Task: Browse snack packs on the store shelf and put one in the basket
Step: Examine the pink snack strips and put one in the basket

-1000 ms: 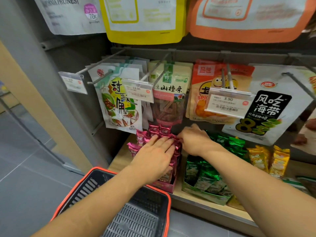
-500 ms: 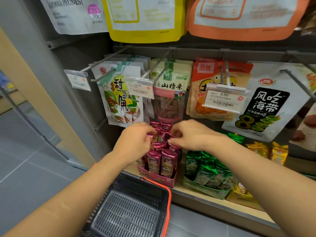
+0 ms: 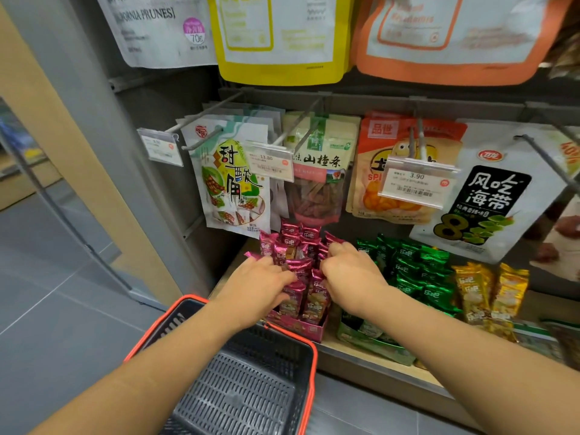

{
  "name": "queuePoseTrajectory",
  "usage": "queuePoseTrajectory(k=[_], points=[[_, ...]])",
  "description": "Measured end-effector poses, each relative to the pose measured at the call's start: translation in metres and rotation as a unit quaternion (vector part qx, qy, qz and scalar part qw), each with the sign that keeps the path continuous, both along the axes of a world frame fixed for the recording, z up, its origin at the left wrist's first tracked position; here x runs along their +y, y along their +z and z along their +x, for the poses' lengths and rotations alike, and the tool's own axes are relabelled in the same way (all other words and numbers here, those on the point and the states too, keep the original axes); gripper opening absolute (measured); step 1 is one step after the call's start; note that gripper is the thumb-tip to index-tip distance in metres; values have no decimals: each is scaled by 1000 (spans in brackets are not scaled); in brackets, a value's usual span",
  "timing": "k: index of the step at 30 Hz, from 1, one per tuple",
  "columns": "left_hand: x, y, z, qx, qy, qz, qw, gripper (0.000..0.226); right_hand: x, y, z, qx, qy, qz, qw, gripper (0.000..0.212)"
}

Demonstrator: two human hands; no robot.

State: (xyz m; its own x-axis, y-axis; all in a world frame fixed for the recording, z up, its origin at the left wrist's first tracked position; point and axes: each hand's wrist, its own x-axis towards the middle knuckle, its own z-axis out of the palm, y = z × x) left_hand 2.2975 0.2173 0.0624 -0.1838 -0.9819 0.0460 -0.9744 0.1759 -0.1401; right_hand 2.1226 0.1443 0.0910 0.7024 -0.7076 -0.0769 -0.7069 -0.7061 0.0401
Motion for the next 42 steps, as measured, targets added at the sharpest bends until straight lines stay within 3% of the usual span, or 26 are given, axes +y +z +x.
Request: queuePoseTrajectory(k=[4,7,9,11,17,22,25,29,32,36,38,40,41,42], points=[[-1,25,1,51,27,4,998,30,5,9,-3,-7,-12,49,999,28],[8,73,0,140,46,-59,987,26,2,21,-7,-58,-21,155,986,59],[19,110,-1,213,70,-97,970,19,5,39,-11,-115,-4,292,950,86],[33,142,-4,290,104,-116,944,10,16,58,-16,-175,23,404,898,94],[92,181,-18,592,167,-92,783,20,67,107,-34,-311,103,496,804,39],[141,169,-20,742,185,-91,638,19,98,133,-56,-241,140,575,769,37],[150,157,-22,732,201,-97,643,22,112,132,-59,-249,130,562,778,34],[146,137,-25,710,217,-163,649,28,132,117,-53,-326,115,483,805,26],[144,127,-31,730,214,-184,622,28,141,98,-45,-374,76,427,820,33],[150,131,-31,790,169,-109,579,18,144,82,-38,-376,54,373,846,35],[150,132,-32,777,177,-98,596,23,145,78,-35,-395,43,357,845,34],[149,133,-36,750,197,-136,616,9,147,73,-33,-408,39,342,845,31],[149,135,-39,749,203,-156,611,2,148,71,-32,-408,37,330,850,30],[148,135,-41,752,207,-173,602,9,149,69,-31,-407,35,319,855,29]])
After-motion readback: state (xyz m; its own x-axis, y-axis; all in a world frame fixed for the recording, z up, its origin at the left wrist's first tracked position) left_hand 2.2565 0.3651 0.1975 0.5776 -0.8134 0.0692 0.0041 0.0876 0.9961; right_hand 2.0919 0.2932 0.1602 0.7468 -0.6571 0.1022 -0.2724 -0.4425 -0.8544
